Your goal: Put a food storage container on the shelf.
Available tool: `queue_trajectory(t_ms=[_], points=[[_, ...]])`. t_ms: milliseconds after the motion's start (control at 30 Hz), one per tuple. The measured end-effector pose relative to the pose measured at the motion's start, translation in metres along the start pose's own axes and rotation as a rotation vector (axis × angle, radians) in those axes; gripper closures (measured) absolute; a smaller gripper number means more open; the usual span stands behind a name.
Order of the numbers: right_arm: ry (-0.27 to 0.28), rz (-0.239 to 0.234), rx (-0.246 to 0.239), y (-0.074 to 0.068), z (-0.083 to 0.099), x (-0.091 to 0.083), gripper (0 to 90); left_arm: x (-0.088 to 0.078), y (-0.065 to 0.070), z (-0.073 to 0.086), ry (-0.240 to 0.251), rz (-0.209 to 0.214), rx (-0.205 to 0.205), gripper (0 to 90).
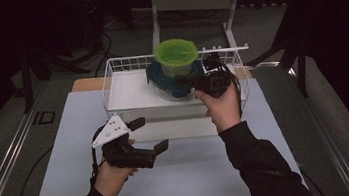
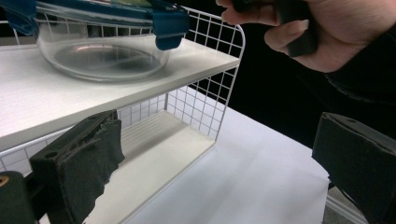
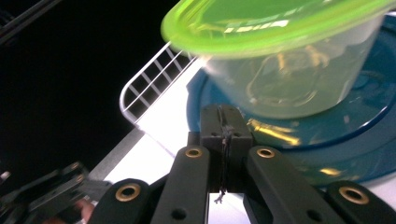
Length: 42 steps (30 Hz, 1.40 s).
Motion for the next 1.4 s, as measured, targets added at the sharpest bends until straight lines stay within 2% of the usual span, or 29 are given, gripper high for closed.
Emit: queue_trajectory(t_ms=[133, 200, 333, 433, 533, 567, 700, 800, 933, 1233, 1400], points=[[-0.005, -0.032, -0.019, -0.008, 0.010, -0.008, 86.0, 0.000, 0.001, 0.002, 0.000, 0.002, 0.007, 2.2], [-0.004, -0.054, -0.033, -0.012, 0.015, -0.013, 80.6, 0.000, 0.002, 0.003, -0.001, 0.004, 0.018, 2.2], [0.006, -0.065, -0.074, -0.018, 0.025, -0.021, 68.1, -0.002, 0.008, 0.001, -0.006, 0.018, 0.028, 1.2], [0.016, -0.071, -0.120, -0.021, 0.035, -0.028, 54.7, -0.004, 0.012, 0.000, 0.007, 0.035, 0.031, 0.4], [0.025, -0.079, -0.142, -0.023, 0.044, -0.032, 38.9, -0.007, 0.015, 0.000, 0.010, 0.037, 0.042, 0.3], [0.043, -0.082, -0.150, -0.023, 0.050, -0.034, 34.4, -0.007, 0.015, 0.000, 0.007, 0.039, 0.043, 0.3], [0.047, -0.120, -0.164, -0.022, 0.068, -0.038, 22.8, -0.007, 0.019, 0.003, 0.005, 0.053, 0.053, 0.4], [0.056, -0.133, -0.155, -0.018, 0.081, -0.043, 19.8, -0.007, 0.022, 0.008, 0.000, 0.057, 0.062, 0.4], [0.071, -0.124, -0.160, -0.011, 0.095, -0.048, 17.6, -0.007, 0.023, 0.013, -0.012, 0.062, 0.063, 0.4], [0.083, -0.078, -0.218, -0.005, 0.124, -0.053, 17.0, -0.004, 0.026, 0.032, -0.025, 0.086, 0.067, 0.4], [0.082, -0.069, -0.196, 0.007, 0.142, -0.053, 17.0, -0.004, 0.026, 0.044, -0.039, 0.089, 0.078, 0.4]])
Point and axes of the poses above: each handheld gripper's, and its own axes: x roughly forward along the jaws, z roughly out of its underside, y roughly to its right, the point moved 4 cm from there along x, roughly forward along the jaws, and after that the axes turned 4 degrees about y, right-handed, at the moved point
